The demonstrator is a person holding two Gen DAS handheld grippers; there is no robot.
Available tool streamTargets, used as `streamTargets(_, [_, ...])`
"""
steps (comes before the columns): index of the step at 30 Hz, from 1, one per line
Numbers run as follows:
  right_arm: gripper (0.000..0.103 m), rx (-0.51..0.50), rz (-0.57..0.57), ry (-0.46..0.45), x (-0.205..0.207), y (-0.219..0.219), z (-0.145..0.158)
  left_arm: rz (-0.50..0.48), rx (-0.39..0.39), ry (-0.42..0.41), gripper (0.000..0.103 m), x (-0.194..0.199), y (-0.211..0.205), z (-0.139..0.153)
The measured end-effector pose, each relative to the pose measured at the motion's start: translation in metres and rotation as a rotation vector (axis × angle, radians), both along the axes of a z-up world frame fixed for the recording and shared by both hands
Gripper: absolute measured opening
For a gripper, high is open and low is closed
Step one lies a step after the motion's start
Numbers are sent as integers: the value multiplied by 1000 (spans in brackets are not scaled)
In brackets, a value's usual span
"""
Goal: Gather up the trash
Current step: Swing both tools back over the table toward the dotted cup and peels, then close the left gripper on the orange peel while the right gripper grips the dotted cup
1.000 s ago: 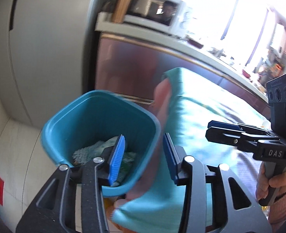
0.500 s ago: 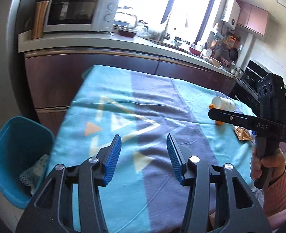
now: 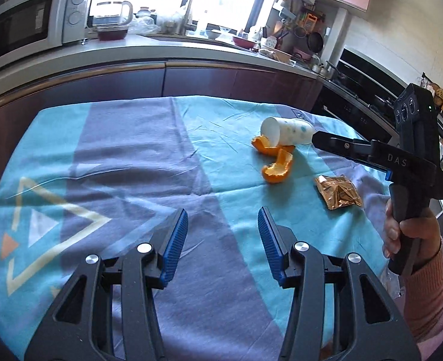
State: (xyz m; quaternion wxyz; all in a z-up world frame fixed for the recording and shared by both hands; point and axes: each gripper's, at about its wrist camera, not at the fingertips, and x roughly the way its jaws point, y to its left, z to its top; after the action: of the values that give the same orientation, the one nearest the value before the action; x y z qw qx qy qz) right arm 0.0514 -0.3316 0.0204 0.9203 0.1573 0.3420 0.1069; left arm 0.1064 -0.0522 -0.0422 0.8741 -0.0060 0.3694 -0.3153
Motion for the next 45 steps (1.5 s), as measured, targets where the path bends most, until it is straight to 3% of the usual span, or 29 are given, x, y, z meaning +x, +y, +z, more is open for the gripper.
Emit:
streamTargets(11, [46, 54, -146, 2, 16, -68, -9, -82, 45, 64, 48, 27, -74, -14])
streamTargets(23, [46, 147, -130, 47, 41, -86, -30, -96, 74, 123, 47, 54, -117, -28])
streamTargets(27, [45, 167, -115, 44, 43, -85, -33, -100, 85, 128, 41, 58, -126, -30])
streamTargets(45, [12, 151, -65, 28, 33, -80, -32, -117, 94, 95, 25, 57, -133, -31])
